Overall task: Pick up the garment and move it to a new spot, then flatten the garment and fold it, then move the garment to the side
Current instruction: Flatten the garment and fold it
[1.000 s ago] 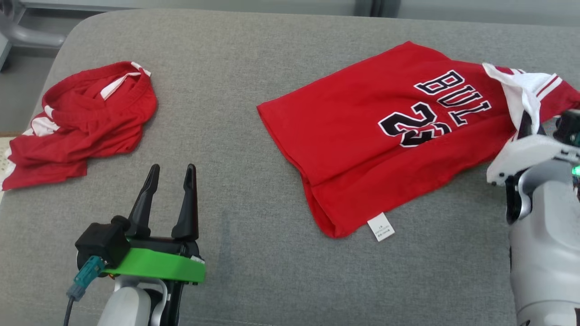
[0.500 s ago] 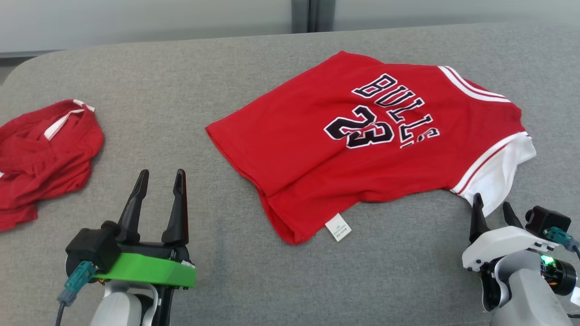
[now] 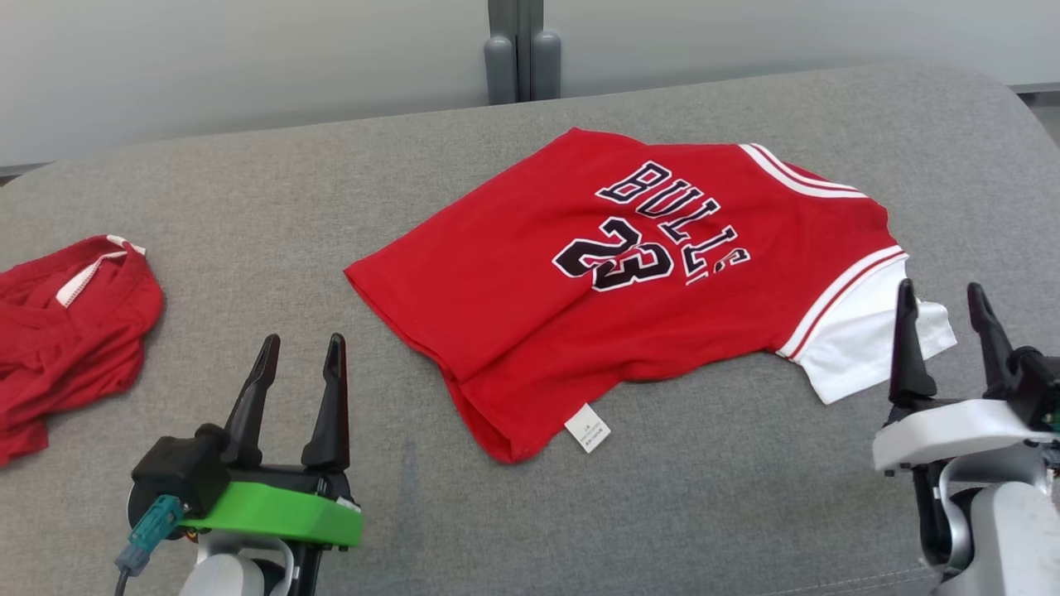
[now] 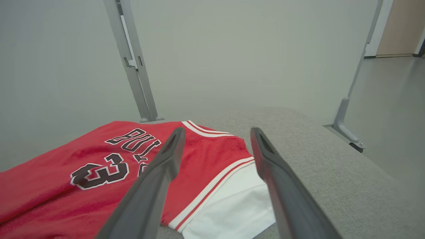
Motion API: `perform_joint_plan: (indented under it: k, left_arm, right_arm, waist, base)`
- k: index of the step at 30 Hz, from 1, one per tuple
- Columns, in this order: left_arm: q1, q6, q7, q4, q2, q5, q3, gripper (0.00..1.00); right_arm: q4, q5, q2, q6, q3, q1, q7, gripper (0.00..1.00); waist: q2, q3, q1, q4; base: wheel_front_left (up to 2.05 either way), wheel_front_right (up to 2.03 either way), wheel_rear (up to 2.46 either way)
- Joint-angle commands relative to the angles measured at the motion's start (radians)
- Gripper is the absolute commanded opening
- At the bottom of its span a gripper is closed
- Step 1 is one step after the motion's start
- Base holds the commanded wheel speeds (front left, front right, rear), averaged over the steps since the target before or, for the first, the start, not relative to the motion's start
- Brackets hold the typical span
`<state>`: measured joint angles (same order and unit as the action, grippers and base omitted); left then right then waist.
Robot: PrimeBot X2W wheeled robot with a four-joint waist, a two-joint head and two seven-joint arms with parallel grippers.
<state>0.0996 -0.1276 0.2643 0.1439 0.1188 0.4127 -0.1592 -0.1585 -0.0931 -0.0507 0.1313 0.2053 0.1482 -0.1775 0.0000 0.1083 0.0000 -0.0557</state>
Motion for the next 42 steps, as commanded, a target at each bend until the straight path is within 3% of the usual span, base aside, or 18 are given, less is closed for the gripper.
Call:
perform_joint_plan:
  k: [1,6,13,19,25,31,39,40,41,42]
  left_arm:
    - [-0.015,-0.005,0.0,0.004,0.005,-0.009,0.005,1.0]
    - [-0.037,-0.005,0.0,0.012,0.001,-0.022,0.014,1.0]
    - [-0.063,-0.005,0.0,0.037,-0.006,-0.013,-0.015,1.0]
    - [0.0,-0.005,-0.007,0.13,0.023,0.024,-0.208,1.0]
    - [0.121,-0.005,-0.085,0.267,0.027,0.147,-0.417,1.0]
    - [0.196,-0.005,-0.169,0.404,0.019,0.244,-0.471,1.0]
    - [0.237,-0.005,-0.196,0.457,0.023,0.308,-0.511,1.0]
    - [0.243,-0.005,-0.193,0.459,0.025,0.307,-0.515,0.83]
    - [0.251,-0.005,-0.182,0.467,0.029,0.297,-0.515,0.16]
    - [0.253,-0.005,-0.179,0.472,0.03,0.294,-0.516,0.0]
  right_arm:
    - [0.026,0.01,0.0,-0.001,-0.027,-0.022,-0.015,1.0]
    - [0.074,0.037,-0.001,-0.001,-0.128,-0.06,-0.047,1.0]
    - [0.063,0.026,-0.001,-0.001,-0.152,-0.078,-0.037,1.0]
    - [0.066,0.013,-0.001,-0.001,-0.161,-0.077,-0.035,1.0]
    - [0.058,0.007,-0.001,-0.001,-0.188,-0.051,-0.046,1.0]
    - [0.047,-0.002,-0.001,-0.001,-0.223,-0.033,-0.055,1.0]
    - [0.021,-0.02,0.0,-0.001,-0.246,-0.02,-0.065,1.0]
    - [0.019,-0.021,0.0,-0.001,-0.248,-0.018,-0.067,1.0]
    - [0.016,-0.023,0.0,-0.001,-0.251,-0.017,-0.068,1.0]
    - [0.014,-0.024,0.0,-0.001,-0.252,-0.016,-0.07,1.0]
  waist:
    - [0.0,-0.01,0.0,0.006]
    - [0.0,-0.034,0.0,0.021]
    - [0.0,-0.052,0.0,0.042]
    - [0.0,-0.027,0.0,0.034]
    - [0.0,0.019,0.0,-0.001]
    - [0.0,0.047,0.0,-0.049]
    - [0.0,0.06,0.0,-0.077]
    - [0.0,0.061,0.0,-0.078]
    - [0.0,0.061,0.0,-0.078]
    - [0.0,0.061,0.0,-0.078]
  base:
    - [0.0,0.0,0.0]
    - [0.0,0.0,0.0]
    - [0.0,0.0,0.0]
    - [0.0,0.0,0.0]
    - [0.0,0.0,0.0]
    - [0.0,0.0,0.0]
    - [0.0,0.0,0.0]
    - [0.0,0.0,0.0]
    - [0.0,0.0,0.0]
    - [0.0,0.0,0.0]
